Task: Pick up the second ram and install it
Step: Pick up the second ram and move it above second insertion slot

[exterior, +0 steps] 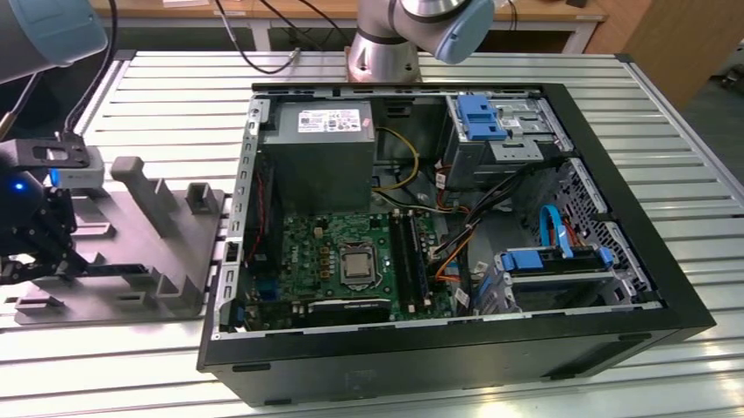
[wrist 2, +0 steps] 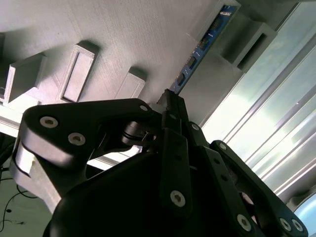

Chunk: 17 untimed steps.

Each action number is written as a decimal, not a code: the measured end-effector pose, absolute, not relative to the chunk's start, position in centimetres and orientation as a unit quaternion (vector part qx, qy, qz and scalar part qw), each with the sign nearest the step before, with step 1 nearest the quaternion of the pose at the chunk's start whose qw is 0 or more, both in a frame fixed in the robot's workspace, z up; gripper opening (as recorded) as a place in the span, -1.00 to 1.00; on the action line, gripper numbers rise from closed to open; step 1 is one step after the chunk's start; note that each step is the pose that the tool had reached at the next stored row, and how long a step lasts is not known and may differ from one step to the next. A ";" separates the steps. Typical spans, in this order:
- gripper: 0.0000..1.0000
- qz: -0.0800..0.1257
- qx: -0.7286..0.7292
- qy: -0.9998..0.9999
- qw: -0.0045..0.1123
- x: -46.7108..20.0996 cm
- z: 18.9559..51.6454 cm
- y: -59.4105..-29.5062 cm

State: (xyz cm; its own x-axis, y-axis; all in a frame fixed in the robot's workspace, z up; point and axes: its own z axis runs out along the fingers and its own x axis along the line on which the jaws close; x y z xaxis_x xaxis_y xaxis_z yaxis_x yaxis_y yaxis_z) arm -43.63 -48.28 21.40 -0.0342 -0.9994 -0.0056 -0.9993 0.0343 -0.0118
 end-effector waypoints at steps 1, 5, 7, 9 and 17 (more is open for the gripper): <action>-0.77 -0.002 -0.695 0.719 0.006 -43.6 21.6 -48.3; -0.77 -0.002 -0.695 0.719 0.006 -43.6 22.4 -48.3; -0.77 -0.002 -0.695 0.719 0.006 -43.6 23.0 -48.3; -0.77 -0.002 -0.695 0.719 0.006 -43.6 23.4 -48.3; -0.77 -0.002 -0.695 0.719 0.006 -43.6 25.0 -48.3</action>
